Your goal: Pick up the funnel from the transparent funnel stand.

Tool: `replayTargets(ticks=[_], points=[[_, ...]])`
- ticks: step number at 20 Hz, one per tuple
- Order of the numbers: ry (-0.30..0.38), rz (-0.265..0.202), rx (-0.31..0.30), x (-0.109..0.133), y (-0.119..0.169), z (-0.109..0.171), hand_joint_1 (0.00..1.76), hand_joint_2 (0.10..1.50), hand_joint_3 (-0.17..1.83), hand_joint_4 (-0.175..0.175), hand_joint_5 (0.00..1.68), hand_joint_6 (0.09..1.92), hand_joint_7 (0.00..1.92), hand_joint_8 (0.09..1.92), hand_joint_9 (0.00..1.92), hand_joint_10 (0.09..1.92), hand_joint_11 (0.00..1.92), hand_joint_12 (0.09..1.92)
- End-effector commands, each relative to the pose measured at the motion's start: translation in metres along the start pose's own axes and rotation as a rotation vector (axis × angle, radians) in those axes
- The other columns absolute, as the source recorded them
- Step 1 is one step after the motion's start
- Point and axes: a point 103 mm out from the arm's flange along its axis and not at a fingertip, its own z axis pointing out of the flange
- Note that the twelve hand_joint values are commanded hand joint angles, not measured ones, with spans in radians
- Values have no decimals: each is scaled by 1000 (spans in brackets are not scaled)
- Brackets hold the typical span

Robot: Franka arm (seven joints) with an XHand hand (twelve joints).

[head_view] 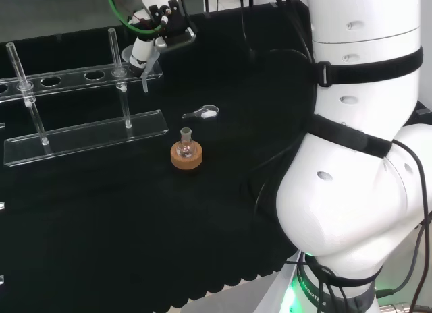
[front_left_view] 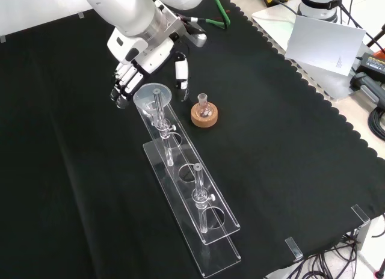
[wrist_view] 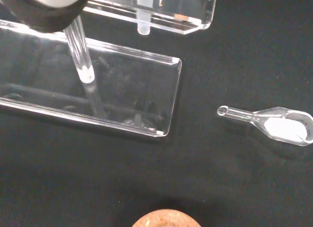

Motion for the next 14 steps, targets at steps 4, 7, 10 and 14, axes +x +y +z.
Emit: replayTargets(ticks=[4, 7, 10, 14], points=[[-5, 5, -3, -1, 6, 4, 769, 756, 108, 59, 17, 87, 27, 87, 0, 861, 188, 1560], [-2, -2, -2, -14, 4, 5, 767, 754, 119, 55, 35, 87, 46, 87, 0, 900, 192, 1561], [14, 19, -2, -12, 6, 5, 765, 754, 125, 52, 50, 87, 65, 87, 10, 921, 194, 1561], [8, -1, 1, -15, 7, 7, 765, 759, 134, 45, 86, 87, 96, 87, 27, 932, 200, 1561]])
